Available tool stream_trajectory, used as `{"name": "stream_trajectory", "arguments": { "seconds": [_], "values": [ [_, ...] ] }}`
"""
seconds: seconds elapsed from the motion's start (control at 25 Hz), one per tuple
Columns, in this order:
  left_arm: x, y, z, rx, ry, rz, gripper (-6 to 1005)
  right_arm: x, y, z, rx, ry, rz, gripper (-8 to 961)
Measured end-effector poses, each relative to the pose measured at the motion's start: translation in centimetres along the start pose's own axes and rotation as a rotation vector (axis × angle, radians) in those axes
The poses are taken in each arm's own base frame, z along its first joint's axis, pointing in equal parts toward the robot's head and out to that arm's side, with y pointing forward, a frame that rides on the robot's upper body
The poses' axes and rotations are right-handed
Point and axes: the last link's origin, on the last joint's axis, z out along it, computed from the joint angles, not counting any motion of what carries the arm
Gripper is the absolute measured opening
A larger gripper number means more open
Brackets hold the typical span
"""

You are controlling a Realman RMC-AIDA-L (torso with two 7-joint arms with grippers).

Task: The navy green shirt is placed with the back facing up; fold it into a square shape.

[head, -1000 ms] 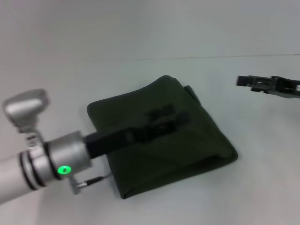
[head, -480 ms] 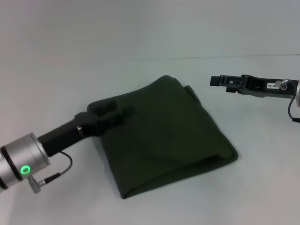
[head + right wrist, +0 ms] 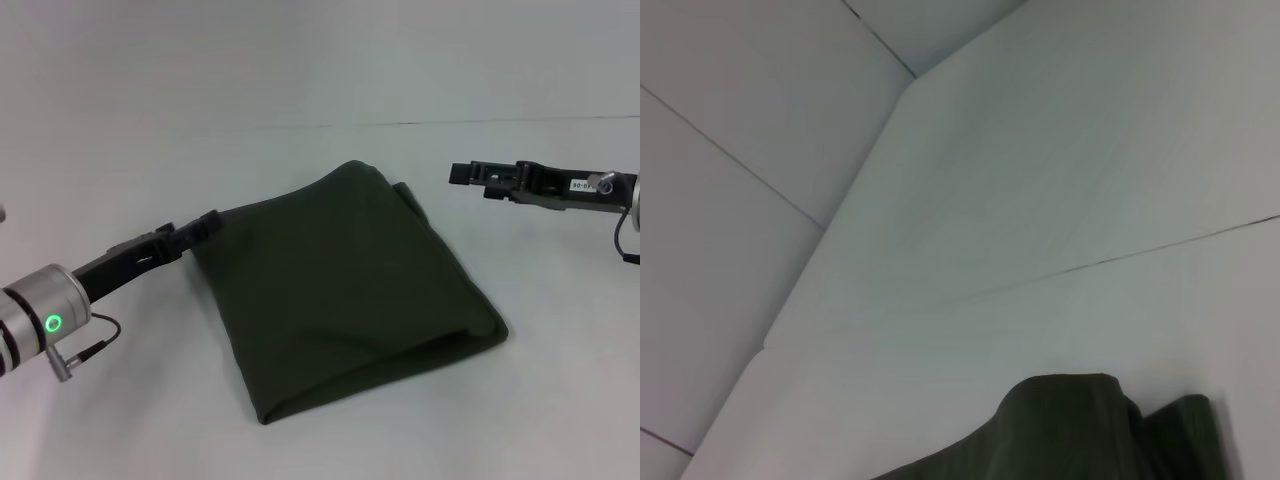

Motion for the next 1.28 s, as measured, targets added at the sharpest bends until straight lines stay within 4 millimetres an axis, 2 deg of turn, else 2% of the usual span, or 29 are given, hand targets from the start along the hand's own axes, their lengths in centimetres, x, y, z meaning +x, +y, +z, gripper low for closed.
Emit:
{"name": "stream_trajectory", "arguments": {
  "seconds": [0.24,0.76,1.2,1.28],
  "values": [
    [0.0,-0.6,0.8,0.074,-0.018,0.016,921,0.0,0.0,0.0,0.001,0.0,0.002,916],
    [-0.3,0.9,2.5,0.034,-0.08,0.058,922,0.1,-0.2,-0.2,0.005,-0.003,0.007,916],
    [-0.1,0.9,2.6,0.031,-0.093,0.098,863,0.3,-0.4,-0.3,0.011,-0.006,0.012,916],
    [0.0,1.0,2.7,0.03,-0.093,0.101,775,0.3,-0.5,-0.4,0.011,-0.007,0.012,916]
  ]
}}
